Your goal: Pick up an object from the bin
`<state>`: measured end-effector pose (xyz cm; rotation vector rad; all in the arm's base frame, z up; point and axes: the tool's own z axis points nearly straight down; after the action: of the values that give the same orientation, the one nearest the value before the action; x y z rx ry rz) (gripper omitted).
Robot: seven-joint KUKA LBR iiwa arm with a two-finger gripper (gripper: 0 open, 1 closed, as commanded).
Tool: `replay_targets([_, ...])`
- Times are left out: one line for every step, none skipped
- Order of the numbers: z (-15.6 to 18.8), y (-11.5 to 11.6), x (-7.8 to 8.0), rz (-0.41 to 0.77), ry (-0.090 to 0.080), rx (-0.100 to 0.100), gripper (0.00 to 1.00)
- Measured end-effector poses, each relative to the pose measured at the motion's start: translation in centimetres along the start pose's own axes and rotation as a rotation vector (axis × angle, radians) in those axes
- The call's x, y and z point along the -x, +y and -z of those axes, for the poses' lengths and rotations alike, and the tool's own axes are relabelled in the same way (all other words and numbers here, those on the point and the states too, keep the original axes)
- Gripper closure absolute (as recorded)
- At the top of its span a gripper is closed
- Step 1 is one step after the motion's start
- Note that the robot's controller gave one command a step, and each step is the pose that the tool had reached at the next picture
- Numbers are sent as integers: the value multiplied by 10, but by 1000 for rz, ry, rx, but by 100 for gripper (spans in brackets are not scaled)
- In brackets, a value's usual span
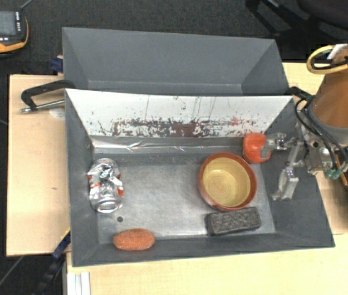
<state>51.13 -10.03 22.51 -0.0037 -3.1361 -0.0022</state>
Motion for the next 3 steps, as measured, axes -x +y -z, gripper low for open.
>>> replay_targets([4,1,2,3,-9,-1,100])
replay_targets([4,1,2,3,-9,-1,100])
replay_targets([108,-31,9,220,-22,-7,100])
